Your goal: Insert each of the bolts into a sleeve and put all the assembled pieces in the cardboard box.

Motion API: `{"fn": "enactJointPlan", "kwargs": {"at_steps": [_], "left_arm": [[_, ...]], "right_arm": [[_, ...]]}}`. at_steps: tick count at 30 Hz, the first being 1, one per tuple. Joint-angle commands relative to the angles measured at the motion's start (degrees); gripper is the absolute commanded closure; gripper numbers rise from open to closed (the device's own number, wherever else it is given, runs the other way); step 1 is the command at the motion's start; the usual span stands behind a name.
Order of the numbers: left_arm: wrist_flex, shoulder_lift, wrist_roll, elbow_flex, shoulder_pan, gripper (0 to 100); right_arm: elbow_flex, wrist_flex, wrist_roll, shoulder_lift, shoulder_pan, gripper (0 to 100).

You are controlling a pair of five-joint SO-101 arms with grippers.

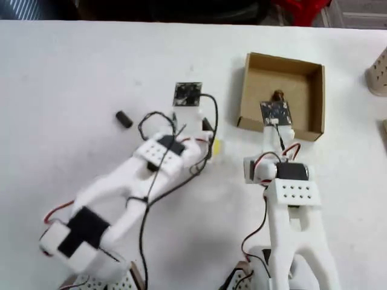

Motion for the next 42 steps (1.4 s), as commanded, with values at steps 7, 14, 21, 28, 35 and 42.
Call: {"fn": "enactJointPlan", "kwargs": {"at_steps": [7, 14, 21, 28, 35, 42], "left_arm": [[-1.3, 7.2, 0.8, -9.4, -3.6, 86], [-1.4, 8.0, 0.9, -9.6, -3.6, 83], [-1.2, 11.7, 0.9, -12.2, -3.6, 83], [5.3, 17.5, 3.3, -20.5, -4.0, 83], [7.3, 19.6, 2.7, -22.7, -2.9, 91], [9.6, 17.5, -3.9, -22.2, -0.2, 98]], "right_arm": [[-0.3, -0.1, 1.1, -0.4, 0.3, 98.2], [-0.3, -0.1, 1.2, -0.4, 0.3, 98.2], [0.2, -0.1, 1.2, -0.4, 0.2, 98.2], [0.2, -0.1, 1.2, -0.4, 0.2, 98.2], [0.3, -0.1, 1.2, -0.4, 0.2, 98.2], [0.3, -0.2, 1.2, -0.4, 0.2, 98.2]]}}
